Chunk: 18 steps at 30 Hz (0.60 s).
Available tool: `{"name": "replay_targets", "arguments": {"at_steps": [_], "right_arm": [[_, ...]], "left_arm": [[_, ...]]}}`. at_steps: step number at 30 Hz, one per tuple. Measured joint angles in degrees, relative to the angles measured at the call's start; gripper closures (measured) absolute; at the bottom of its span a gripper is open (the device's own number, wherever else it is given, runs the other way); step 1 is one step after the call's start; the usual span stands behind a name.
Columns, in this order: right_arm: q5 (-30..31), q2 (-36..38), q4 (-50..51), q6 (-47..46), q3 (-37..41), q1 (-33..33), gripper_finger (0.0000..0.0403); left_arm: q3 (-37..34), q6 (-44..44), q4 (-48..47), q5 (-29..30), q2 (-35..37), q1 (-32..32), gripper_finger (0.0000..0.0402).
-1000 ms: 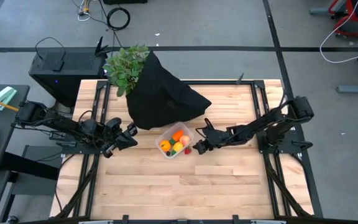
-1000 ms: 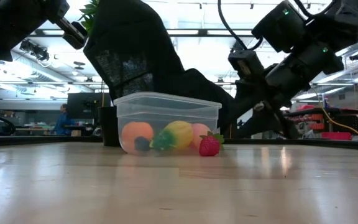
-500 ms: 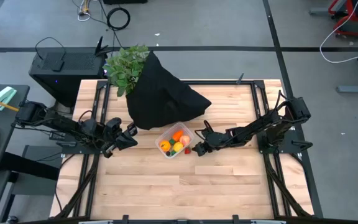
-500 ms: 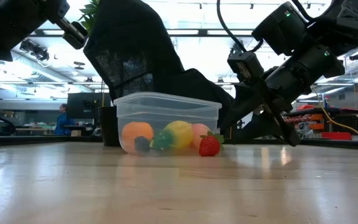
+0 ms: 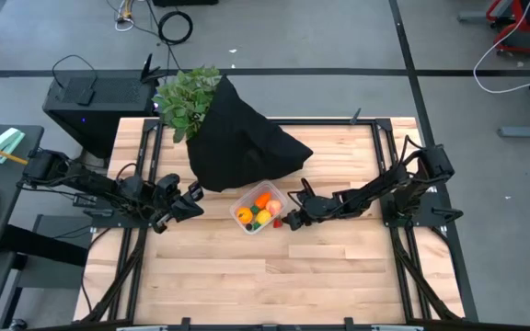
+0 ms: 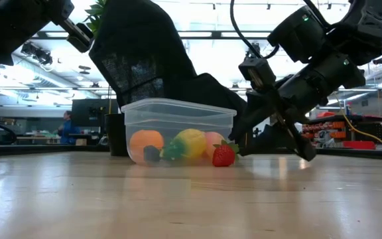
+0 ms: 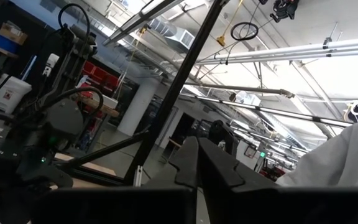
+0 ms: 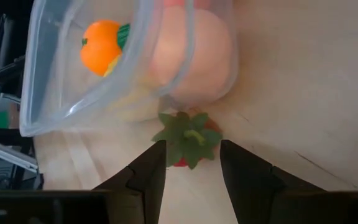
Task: Pick and placing Produce into tupperware
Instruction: Put the red strawberry into the transparent bin
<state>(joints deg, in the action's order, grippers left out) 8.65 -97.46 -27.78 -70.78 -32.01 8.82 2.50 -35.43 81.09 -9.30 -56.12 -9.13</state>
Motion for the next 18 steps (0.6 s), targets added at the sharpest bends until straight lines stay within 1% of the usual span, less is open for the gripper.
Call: {"name": "replay_targets", "arguments": {"at_steps": [4, 9, 14, 18], "right_arm": [[0.3, -0.1, -0.8, -0.2, 0.0, 0.0, 0.0245], [0.3, -0.1, -0.7, -0.2, 0.0, 0.0, 0.0248], [0.3, -0.1, -0.6, -0.2, 0.0, 0.0, 0.0267], [0.3, -0.1, -0.6, -0.2, 0.0, 0.0, 0.0285]], "left_arm": [[0.0, 0.0, 0.0, 0.0, 0.0, 0.0, 0.038], [0.0, 0.0, 0.0, 0.0, 0.0, 0.0, 0.0389], [0.0, 0.0, 0.0, 0.0, 0.0, 0.0, 0.039], [0.0, 0.0, 0.0, 0.0, 0.0, 0.0, 0.0382]]}}
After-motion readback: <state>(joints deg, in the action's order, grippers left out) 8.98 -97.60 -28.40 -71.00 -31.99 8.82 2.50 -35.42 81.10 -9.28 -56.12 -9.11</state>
